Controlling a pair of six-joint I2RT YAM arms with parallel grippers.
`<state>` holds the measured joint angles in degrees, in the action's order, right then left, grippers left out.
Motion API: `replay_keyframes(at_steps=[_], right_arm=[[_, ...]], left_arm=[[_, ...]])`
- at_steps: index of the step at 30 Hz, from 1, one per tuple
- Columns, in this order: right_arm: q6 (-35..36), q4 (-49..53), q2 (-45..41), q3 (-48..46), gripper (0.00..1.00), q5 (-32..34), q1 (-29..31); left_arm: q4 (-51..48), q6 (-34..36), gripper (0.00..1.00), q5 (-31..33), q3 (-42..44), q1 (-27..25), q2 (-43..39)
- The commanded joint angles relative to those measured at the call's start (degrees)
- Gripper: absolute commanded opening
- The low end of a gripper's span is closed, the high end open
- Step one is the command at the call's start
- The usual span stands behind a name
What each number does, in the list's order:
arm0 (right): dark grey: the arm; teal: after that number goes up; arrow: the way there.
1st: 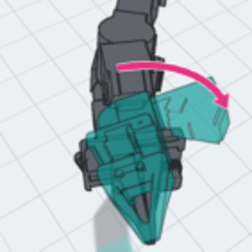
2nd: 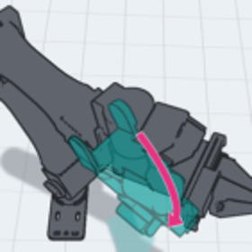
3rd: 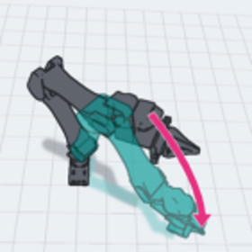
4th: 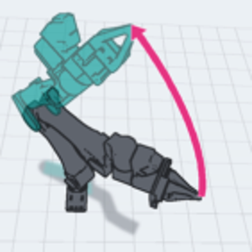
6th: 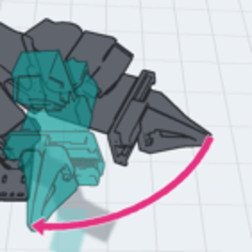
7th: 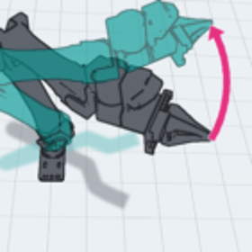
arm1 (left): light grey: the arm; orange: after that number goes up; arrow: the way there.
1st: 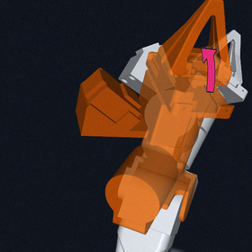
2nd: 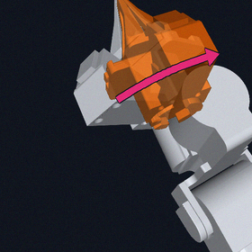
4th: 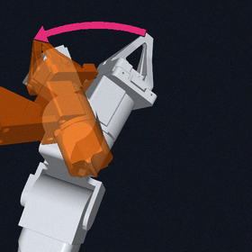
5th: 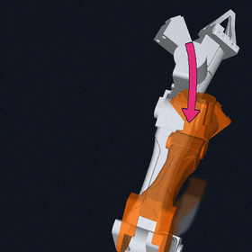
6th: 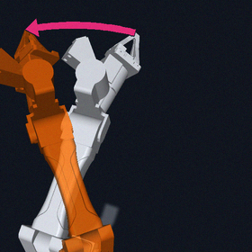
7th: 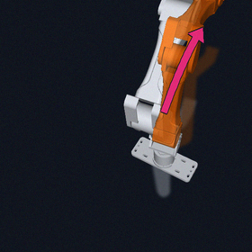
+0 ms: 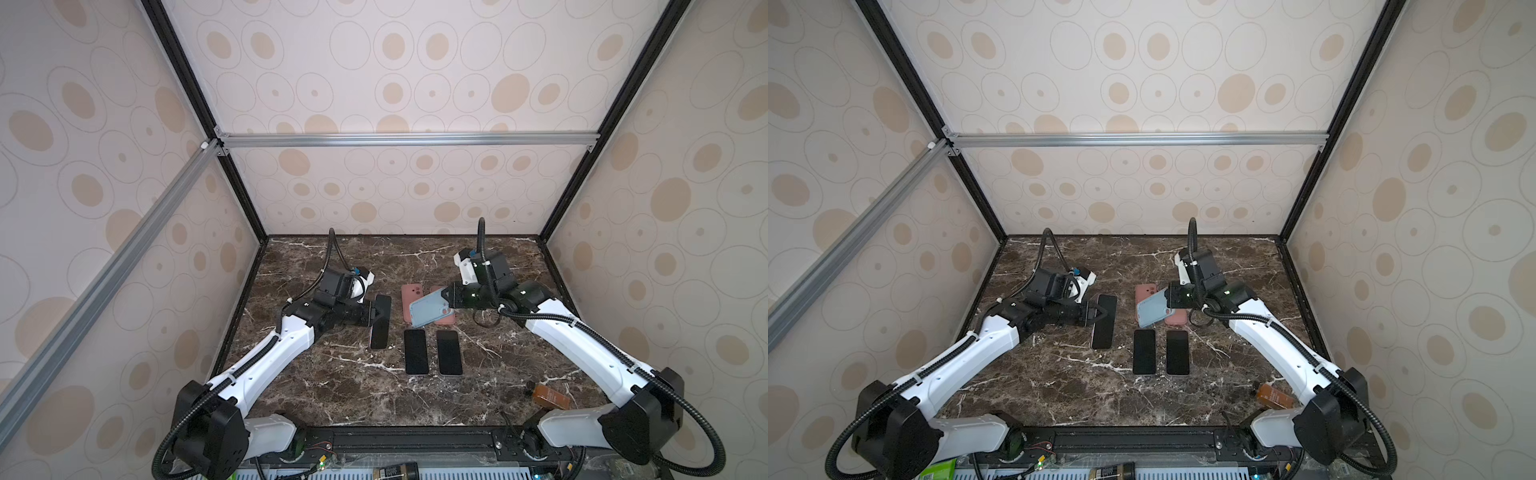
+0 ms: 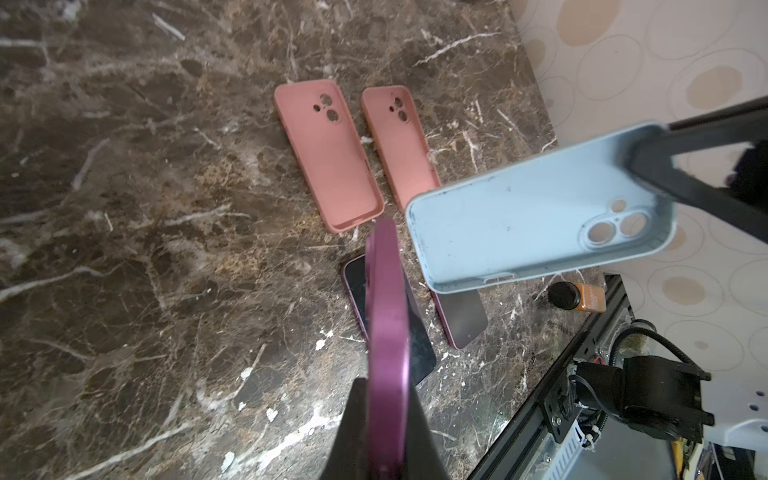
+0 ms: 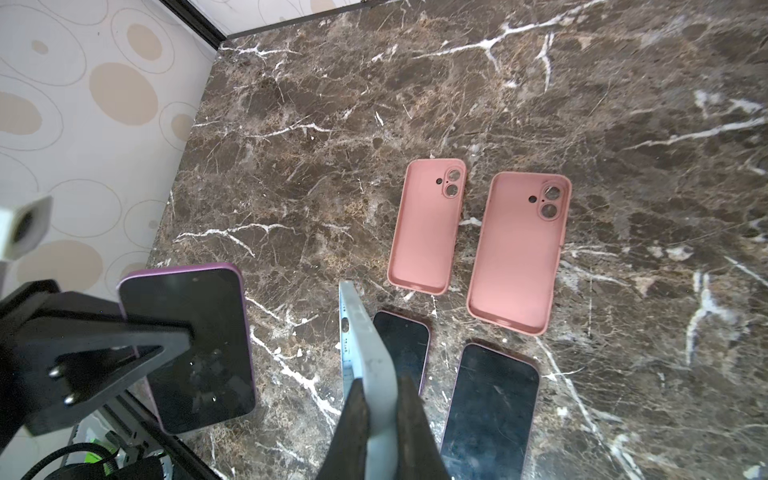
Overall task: Take the phone out of the phone case
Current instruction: 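Lower the bare phone with the left gripper and the case with the right gripper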
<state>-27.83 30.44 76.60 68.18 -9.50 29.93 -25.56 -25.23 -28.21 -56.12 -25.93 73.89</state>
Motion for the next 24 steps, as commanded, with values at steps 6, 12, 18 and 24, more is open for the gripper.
replay_keyframes(at_steps=[6,12,18,24], right_arm=[[-0.62,1.6,1.12,-1.38,0.0,-4.77,0.29],[-1.6,1.7,0.92,-3.21,0.0,-5.88,0.69],[-5.82,-0.25,2.26,-4.97,0.0,-3.12,3.42],[-8.02,-2.94,3.06,-6.74,0.0,-2.07,4.36]], left_arm=[[4.12,-1.96,0.0,-9.88,3.82,1.5,1.66],[6.59,-3.75,0.0,-12.99,6.09,2.75,4.21],[13.17,-8.89,0.0,-16.22,10.19,3.95,5.51],[18.37,-12.71,0.0,-18.38,13.58,4.92,6.57]])
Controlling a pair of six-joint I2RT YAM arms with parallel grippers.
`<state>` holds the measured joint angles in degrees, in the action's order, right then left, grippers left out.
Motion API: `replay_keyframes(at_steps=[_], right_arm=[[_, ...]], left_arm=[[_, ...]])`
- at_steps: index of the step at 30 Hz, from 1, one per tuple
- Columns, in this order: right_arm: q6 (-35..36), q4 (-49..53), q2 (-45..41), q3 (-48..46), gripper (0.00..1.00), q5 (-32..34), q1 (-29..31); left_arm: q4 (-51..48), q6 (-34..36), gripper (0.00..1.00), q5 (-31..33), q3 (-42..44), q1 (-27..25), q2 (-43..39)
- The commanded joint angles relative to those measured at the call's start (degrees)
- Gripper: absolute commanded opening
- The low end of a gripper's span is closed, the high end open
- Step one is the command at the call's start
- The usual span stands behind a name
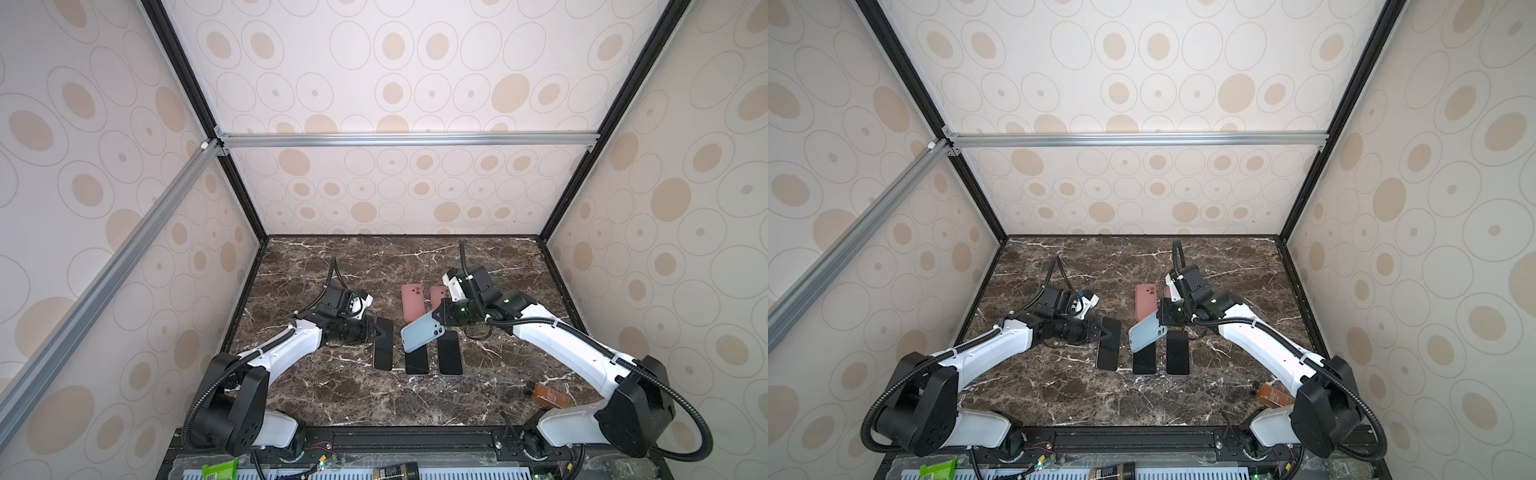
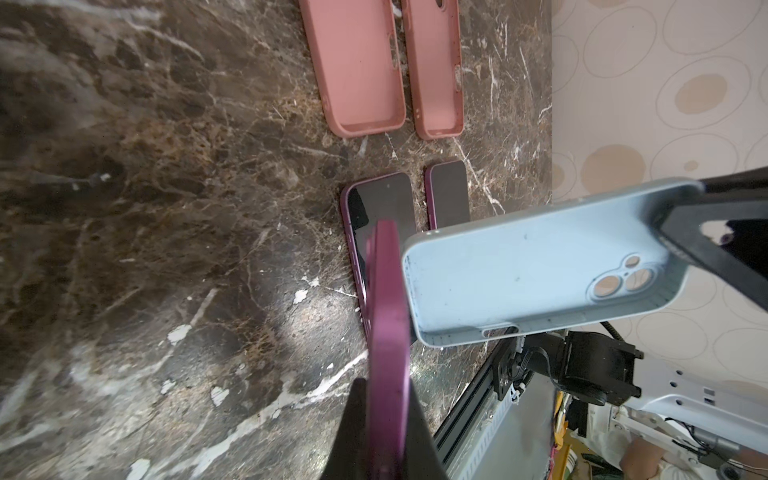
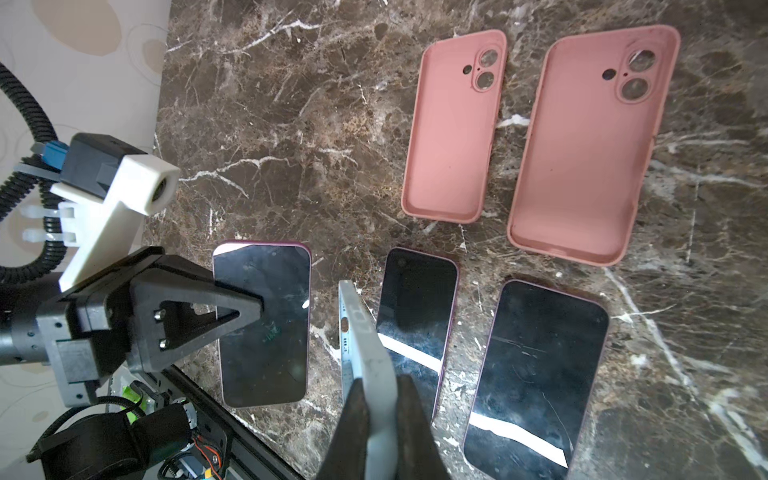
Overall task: Take the phone out of the phone case
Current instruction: 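Set the black phone down beside the other black phones with the left gripper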
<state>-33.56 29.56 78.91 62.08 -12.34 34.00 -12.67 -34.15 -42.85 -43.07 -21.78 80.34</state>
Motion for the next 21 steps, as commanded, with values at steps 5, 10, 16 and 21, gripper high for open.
replay_keyframes(at_steps=[5,10,16,21], right_arm=[[-3.76,-2.74,2.45,-0.78,0.0,0.36,0.87],[-5.86,-3.83,3.43,-1.05,0.0,2.74,1.86],[-6.61,-4.86,4.55,-1.42,0.0,2.94,2.15],[-6.87,-4.89,5.51,-1.28,0.0,3.19,2.44]], left_arm=[[7.46,-4.19,0.0,-4.72,1.74,1.13,2.67],[8.07,-3.29,0.0,-4.67,1.76,1.74,5.26],[7.93,-2.16,0.0,-4.96,0.96,2.25,7.65],[8.31,-1.87,0.0,-5.55,0.46,2.45,9.69]])
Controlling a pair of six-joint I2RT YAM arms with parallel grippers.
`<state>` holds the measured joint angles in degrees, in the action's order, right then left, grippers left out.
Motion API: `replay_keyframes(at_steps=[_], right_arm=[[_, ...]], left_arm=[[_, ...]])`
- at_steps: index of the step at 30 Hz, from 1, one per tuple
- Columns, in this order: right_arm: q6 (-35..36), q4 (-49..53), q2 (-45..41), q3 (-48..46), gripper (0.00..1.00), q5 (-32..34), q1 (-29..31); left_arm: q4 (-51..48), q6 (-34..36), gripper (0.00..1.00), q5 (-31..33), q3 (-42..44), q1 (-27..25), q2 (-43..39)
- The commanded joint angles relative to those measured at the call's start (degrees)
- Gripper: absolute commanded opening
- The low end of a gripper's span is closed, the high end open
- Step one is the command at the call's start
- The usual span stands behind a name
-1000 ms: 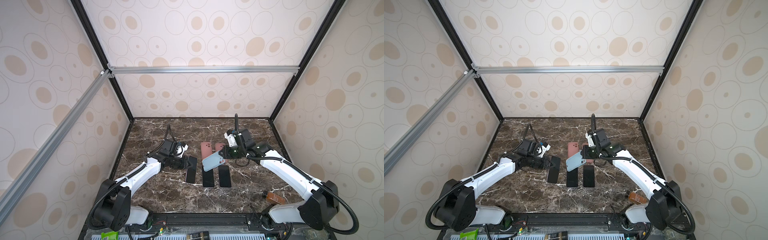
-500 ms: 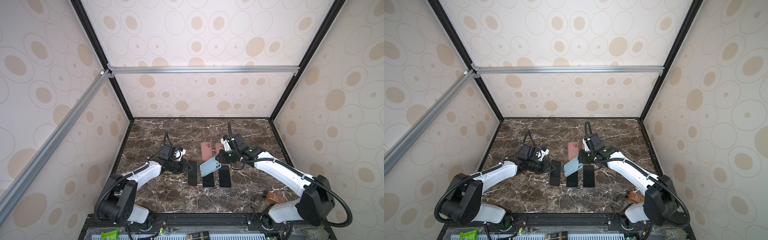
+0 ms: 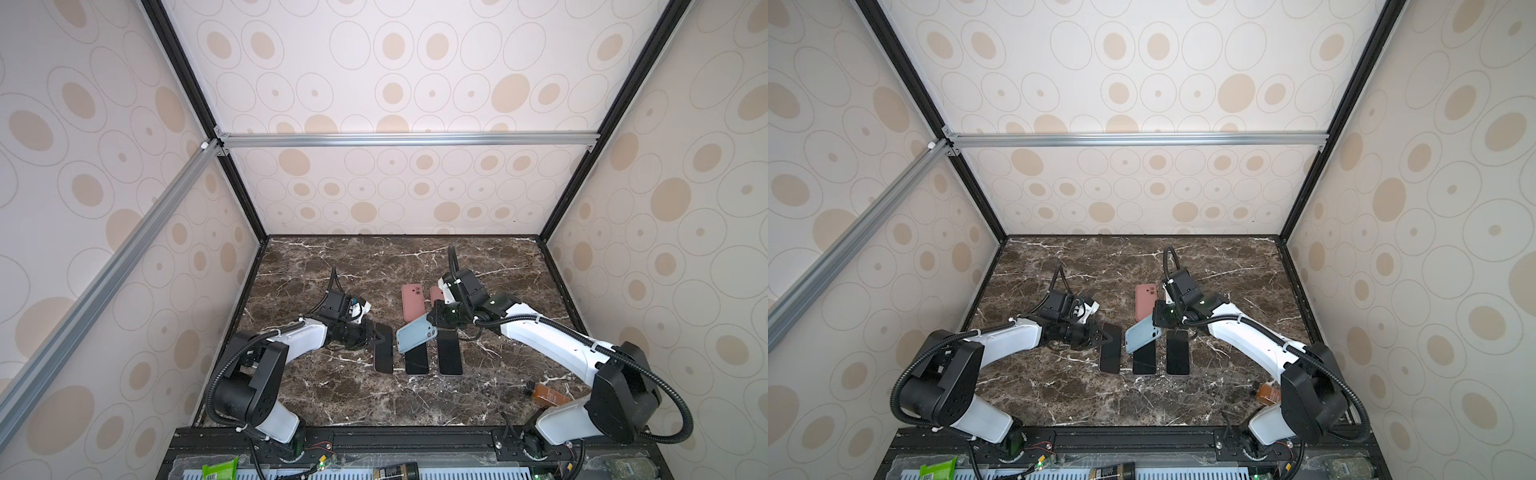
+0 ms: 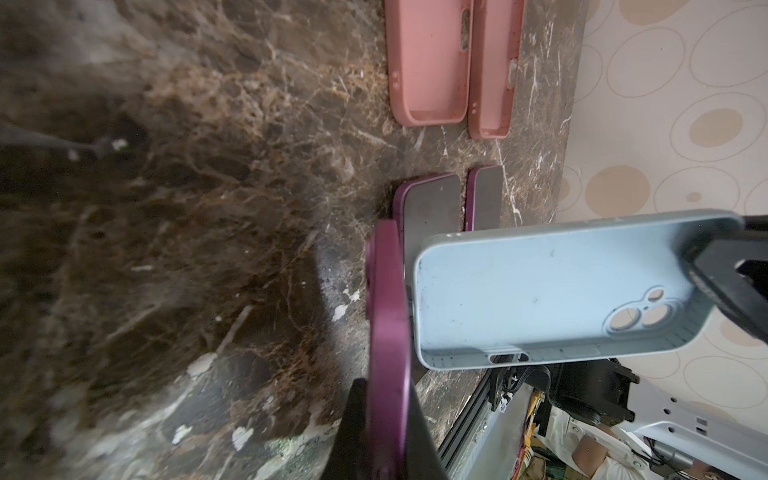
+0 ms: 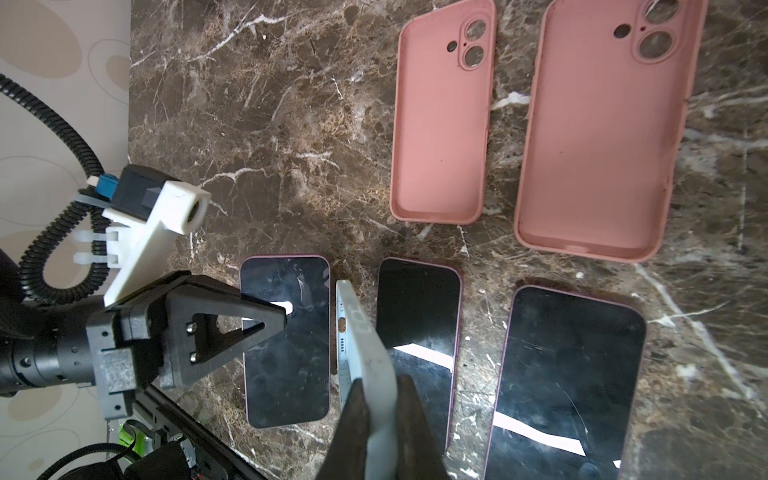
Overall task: Take the phone out of the phone case
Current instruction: 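Set the black phone down beside the other black phones with the left gripper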
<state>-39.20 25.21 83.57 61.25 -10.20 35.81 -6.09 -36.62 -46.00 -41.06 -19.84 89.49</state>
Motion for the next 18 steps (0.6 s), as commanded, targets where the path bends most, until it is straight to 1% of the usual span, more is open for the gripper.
replay_keyframes(at_steps=[1,18], right_arm=[[-1.34,-0.49,1.21,-0.43,0.0,1.15,0.67],[-1.8,-1.09,2.95,-1.4,0.0,3.03,1.47]], left_arm=[[1.95,0.5,0.0,-2.51,-1.68,0.56,0.89],[4.33,-0.99,0.0,-3.27,-2.3,0.59,3.56]])
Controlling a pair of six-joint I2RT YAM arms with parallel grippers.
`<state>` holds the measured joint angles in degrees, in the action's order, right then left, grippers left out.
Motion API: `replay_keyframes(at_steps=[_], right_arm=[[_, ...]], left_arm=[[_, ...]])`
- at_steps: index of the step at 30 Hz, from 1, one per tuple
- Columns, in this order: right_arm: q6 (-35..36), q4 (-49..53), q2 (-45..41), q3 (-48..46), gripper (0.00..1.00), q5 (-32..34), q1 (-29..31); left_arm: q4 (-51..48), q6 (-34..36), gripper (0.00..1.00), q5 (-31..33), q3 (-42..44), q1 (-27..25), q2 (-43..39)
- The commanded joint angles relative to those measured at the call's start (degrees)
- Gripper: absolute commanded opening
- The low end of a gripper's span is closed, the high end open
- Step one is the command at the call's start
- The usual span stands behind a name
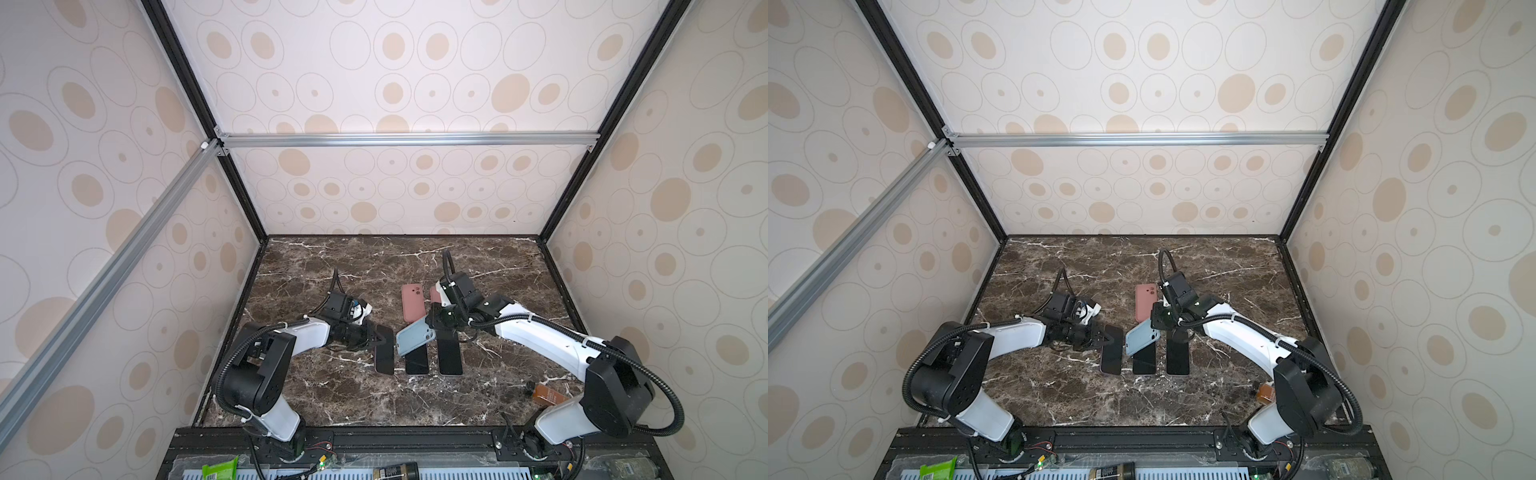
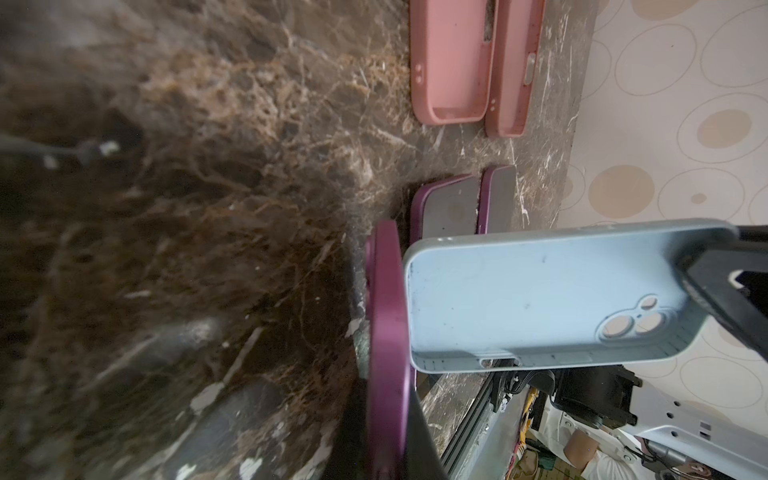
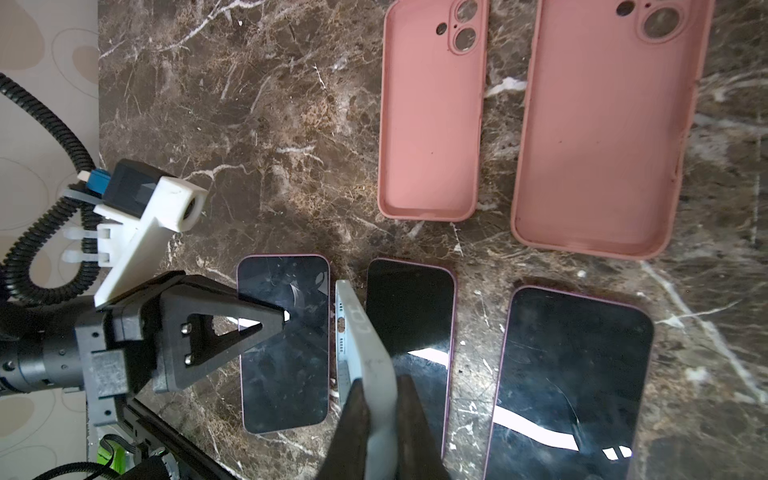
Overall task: Take the phone out of the phone case
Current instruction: 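Set the black phone down beside the other black phones with the left gripper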
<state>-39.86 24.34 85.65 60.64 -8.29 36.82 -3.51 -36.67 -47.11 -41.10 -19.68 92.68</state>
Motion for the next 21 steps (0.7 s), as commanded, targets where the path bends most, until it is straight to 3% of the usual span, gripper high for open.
replay_keyframes(at_steps=[1,5,21], right_arm=[[-1.15,-0.17,1.01,-0.83,0.0,1.09,0.48],[-1.11,-0.04,1.42,-0.87,0.0,1.32,0.61],[-1.28,-0.61,2.43,-1.38,0.0,1.35,0.59]], left_arm=[[1.88,-1.03,0.0,-2.11,-2.31,0.46,0.55],[1.93,-1.03,0.01,-2.2,-2.42,0.43,1.25],[1.96,-1.26,0.32,-0.45,-0.62,1.29,2.72]])
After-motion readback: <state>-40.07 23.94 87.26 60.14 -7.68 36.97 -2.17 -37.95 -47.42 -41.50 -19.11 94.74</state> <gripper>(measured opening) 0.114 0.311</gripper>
